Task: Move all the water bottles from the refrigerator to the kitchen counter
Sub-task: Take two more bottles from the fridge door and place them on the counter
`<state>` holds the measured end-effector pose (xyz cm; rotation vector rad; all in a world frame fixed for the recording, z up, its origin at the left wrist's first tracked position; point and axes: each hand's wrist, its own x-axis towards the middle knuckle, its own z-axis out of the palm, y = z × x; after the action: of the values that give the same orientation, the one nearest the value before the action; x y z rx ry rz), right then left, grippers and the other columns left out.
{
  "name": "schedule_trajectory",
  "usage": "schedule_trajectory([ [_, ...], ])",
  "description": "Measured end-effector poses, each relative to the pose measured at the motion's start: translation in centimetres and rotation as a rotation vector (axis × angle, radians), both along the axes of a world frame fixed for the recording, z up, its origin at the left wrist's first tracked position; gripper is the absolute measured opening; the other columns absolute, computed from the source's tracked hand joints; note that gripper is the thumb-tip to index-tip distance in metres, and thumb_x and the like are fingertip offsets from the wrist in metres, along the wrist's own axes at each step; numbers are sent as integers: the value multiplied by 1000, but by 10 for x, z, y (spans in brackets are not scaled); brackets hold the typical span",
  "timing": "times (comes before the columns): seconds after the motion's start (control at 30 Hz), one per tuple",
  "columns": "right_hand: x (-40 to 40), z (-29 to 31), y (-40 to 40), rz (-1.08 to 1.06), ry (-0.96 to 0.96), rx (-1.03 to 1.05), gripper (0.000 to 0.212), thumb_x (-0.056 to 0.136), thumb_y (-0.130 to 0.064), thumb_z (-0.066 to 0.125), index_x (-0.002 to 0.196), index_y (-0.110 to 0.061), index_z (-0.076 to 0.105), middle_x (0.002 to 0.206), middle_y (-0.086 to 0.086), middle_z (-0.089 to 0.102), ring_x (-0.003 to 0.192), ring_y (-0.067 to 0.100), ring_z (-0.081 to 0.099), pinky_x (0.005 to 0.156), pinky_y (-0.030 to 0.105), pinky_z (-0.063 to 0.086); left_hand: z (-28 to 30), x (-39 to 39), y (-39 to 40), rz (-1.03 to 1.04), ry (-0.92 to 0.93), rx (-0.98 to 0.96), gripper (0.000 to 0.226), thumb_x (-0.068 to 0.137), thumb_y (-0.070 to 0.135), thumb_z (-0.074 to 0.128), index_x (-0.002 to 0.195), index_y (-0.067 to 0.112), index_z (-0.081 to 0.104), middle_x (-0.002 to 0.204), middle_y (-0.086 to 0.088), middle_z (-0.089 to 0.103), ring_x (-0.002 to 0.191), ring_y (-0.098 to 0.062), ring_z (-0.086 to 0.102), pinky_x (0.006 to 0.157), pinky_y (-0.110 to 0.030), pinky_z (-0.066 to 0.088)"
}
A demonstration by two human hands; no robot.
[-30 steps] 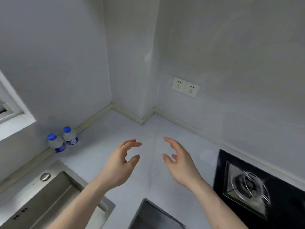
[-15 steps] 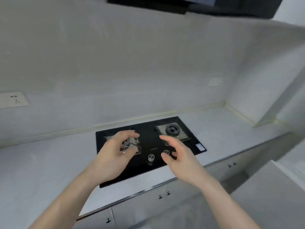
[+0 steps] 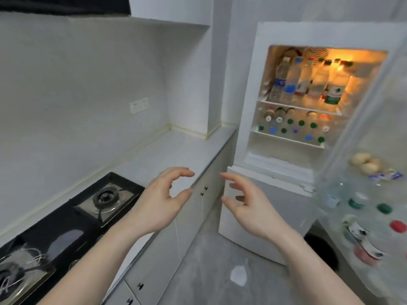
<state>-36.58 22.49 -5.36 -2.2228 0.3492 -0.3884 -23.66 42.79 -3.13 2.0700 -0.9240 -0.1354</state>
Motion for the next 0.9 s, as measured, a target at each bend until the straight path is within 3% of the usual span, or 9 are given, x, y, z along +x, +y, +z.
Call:
schedule_trajectory([
  [0.23, -46, 2, -79, -301, -23, -19, 52, 99, -24, 65, 144, -47, 50, 143, -26, 49, 129, -5, 47, 100, 14, 42, -5, 12, -122, -281, 4, -31, 35, 95, 23, 66, 126, 39, 63, 136, 30, 53, 125, 16, 45, 107, -18, 38],
  [0.4, -63, 8, -118, -493, -56, -32, 52, 98, -23, 67, 141, -47, 52, 142, -29, 51, 129, -5, 48, 103, 22, 46, -4, 21, -196, -471, 0, -18, 34, 96, 26, 66, 126, 39, 63, 134, 31, 54, 125, 15, 45, 105, -19, 39],
  [0.6, -97, 6, -147, -722, -84, -41, 48, 96, -20, 70, 132, -49, 59, 129, -32, 57, 122, -12, 52, 92, 6, 43, -16, 19, -273, -648, 33, 20, 33, 97, 25, 65, 126, 40, 61, 132, 31, 54, 124, 6, 49, 103, -19, 40],
  [0.9, -190, -26, -175, -1004, 17, 8, 45, 94, -25, 71, 131, -47, 60, 135, -28, 58, 125, 0, 56, 102, 27, 47, -53, -60, -381, -919, 40, 158, 34, 95, 24, 65, 128, 33, 63, 134, 14, 57, 120, -4, 56, 100, -24, 44],
])
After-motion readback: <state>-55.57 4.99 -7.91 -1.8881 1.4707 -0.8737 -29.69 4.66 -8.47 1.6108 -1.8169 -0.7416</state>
